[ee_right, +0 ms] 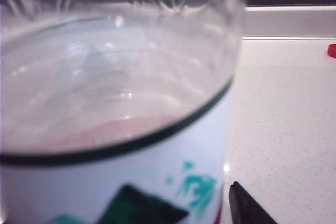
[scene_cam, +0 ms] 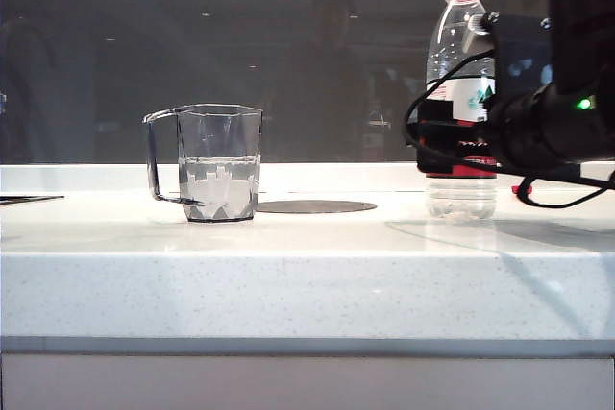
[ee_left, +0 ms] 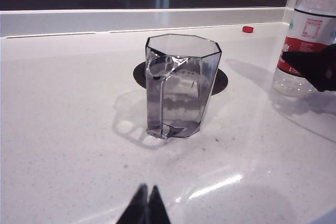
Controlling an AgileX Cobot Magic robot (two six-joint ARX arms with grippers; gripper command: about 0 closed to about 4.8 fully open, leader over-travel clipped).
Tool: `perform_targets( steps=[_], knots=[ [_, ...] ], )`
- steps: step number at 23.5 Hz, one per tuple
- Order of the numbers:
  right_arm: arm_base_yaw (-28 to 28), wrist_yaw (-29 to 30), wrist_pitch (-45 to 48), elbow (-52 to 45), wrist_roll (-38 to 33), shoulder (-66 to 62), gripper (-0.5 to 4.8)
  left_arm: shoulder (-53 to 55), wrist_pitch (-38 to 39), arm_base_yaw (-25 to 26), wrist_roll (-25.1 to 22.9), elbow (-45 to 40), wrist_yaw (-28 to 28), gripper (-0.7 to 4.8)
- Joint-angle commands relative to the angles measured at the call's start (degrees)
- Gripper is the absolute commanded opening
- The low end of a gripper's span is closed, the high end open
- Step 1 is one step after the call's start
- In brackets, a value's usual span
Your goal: Pick up the mineral water bottle on the table and pour water into the mug until it's half full.
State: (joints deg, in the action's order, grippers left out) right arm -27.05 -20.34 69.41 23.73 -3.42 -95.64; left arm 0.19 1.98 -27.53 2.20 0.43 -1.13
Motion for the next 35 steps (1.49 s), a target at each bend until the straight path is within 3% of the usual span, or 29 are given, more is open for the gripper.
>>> perform_targets(
  steps=[1,9,15,20,21,23,24,26,31,35],
  knots=[
    [0.0,1.1,1.4,-1.8,0.0,3.7,4.69,0.0,-0.7,0.0,-0.1,0.2,-0.2,-0.04],
    [-0.2,3.0,-5.8,-7.5,-3.0,15.3,4.79,0.0,-0.7,0.9,-0.1,0.2,-0.2,-0.04],
    [-2.3,4.8,-8.4,-10.0,-4.1,20.9,4.79,0.0,-0.7,9.0,-0.1,0.2,-0.2,-0.04],
    [-11.8,3.1,-13.8,-11.7,-4.1,29.9,4.79,0.0,-0.7,17.5,-0.1,0.2,-0.3,-0.04],
    [-13.1,3.1,-15.6,-11.7,-4.1,31.7,4.31,0.0,-0.7,19.4,-0.1,0.2,-0.4,-0.04],
    [-16.0,3.1,-20.2,-11.7,-4.1,36.4,2.53,0.0,-0.7,23.4,-0.1,0.2,-0.4,-0.04],
    [-17.7,3.1,-23.5,-11.7,-4.1,40.3,1.24,0.0,-0.7,27.0,-0.1,0.2,-0.4,-0.04],
    [-19.8,2.8,-28.4,-11.7,-4.1,46.0,0.12,0.0,-0.7,31.0,-0.1,0.2,-0.1,-0.04],
    [-19.9,1.1,-40.8,-11.7,-4.0,58.4,-0.02,0.0,-0.7,30.9,-0.1,0.2,-0.2,-0.04],
    [-19.9,-0.5,-43.7,-11.7,-2.9,62.1,-0.02,0.0,-0.8,30.8,-0.1,0.2,-0.2,-0.04]
  ],
)
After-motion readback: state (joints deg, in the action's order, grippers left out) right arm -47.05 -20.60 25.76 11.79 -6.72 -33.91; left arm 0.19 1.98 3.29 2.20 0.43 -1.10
